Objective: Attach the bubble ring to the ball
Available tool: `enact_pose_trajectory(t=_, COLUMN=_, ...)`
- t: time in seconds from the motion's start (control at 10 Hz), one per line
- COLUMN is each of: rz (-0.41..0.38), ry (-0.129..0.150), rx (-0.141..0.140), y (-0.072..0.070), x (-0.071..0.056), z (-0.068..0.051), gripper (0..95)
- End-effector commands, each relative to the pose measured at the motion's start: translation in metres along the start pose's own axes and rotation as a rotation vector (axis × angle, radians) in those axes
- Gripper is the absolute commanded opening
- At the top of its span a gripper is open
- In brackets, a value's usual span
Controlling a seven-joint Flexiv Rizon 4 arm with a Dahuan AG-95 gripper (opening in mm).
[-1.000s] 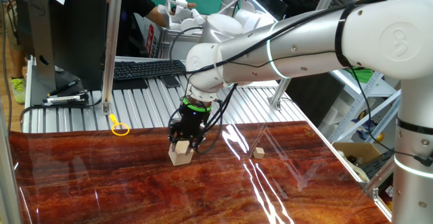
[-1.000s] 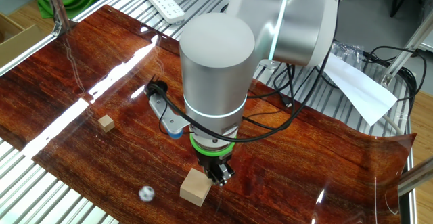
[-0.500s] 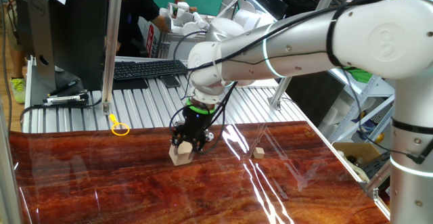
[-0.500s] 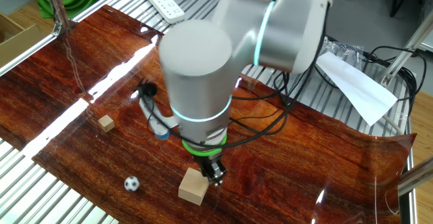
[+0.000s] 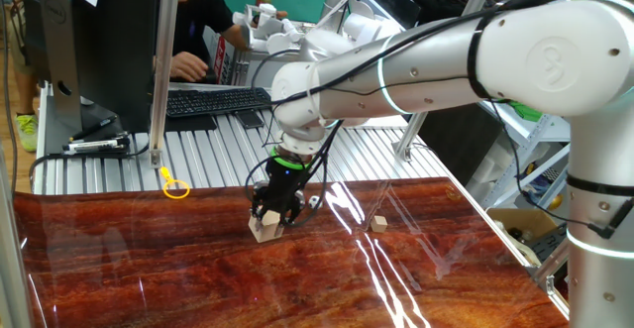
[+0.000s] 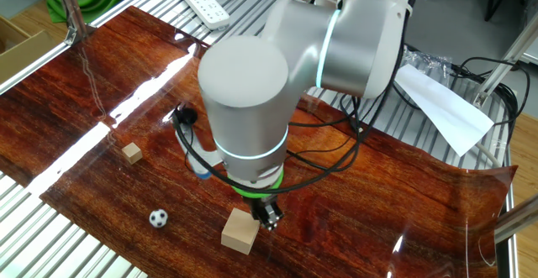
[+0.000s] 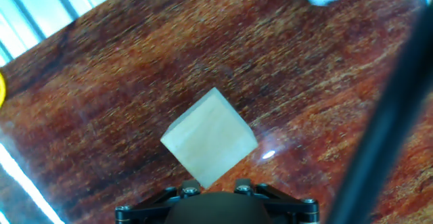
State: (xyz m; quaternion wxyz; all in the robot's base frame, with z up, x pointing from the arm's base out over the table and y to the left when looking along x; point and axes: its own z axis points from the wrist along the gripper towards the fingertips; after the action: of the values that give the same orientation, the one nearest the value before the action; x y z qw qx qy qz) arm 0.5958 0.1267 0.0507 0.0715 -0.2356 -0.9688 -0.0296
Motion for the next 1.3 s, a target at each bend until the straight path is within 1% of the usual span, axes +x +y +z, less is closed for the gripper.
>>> enact_pose_trajectory(t=0.1, rz=-0.032, ry=-0.006, rx=0.003, y=-0.002, x=0.021, z=-0.017, gripper=19.0)
enact_pose_trajectory(t=0.2, rz=-0.045, ry=-0.006, rx=0.004, y=-0.003, x=0.031, z=-0.028, gripper=19.0)
enact_pose_trajectory(t=0.3, rz=-0.089, ry=-0.020, rx=0.027, y=-0.004, x=0.040, z=-0.037, gripper=19.0)
enact_pose_trajectory(t=0.4, rz=-0.124, ry=-0.028, rx=0.045, y=-0.006, x=0.046, z=-0.042, gripper=19.0)
enact_pose_trajectory(t=0.5, rz=-0.149, ry=-0.034, rx=0.056, y=-0.007, x=0.051, z=-0.047, gripper=0.0)
enact_pose_trajectory(t=0.6, rz=-0.200, ry=-0.060, rx=0.075, y=-0.009, x=0.056, z=-0.052, gripper=0.0)
enact_pose_trajectory(t=0.7, rz=-0.226, ry=-0.068, rx=0.081, y=-0.010, x=0.059, z=-0.055, gripper=0.0)
enact_pose_trajectory(t=0.8, rz=-0.270, ry=-0.089, rx=0.096, y=-0.012, x=0.064, z=-0.061, gripper=0.0)
enact_pose_trajectory(t=0.9, rz=-0.320, ry=-0.097, rx=0.145, y=-0.014, x=0.068, z=-0.068, gripper=0.0)
enact_pose_trajectory(t=1.0, rz=-0.339, ry=-0.091, rx=0.149, y=-0.016, x=0.071, z=-0.071, gripper=0.0)
enact_pose_trajectory(t=1.1, rz=-0.351, ry=-0.082, rx=0.157, y=-0.016, x=0.074, z=-0.073, gripper=0.0)
enact_pose_trajectory(t=1.2, rz=-0.352, ry=-0.074, rx=0.151, y=-0.015, x=0.068, z=-0.071, gripper=0.0)
enact_pose_trajectory(t=1.3, rz=-0.340, ry=-0.073, rx=0.148, y=-0.011, x=0.054, z=-0.067, gripper=0.0)
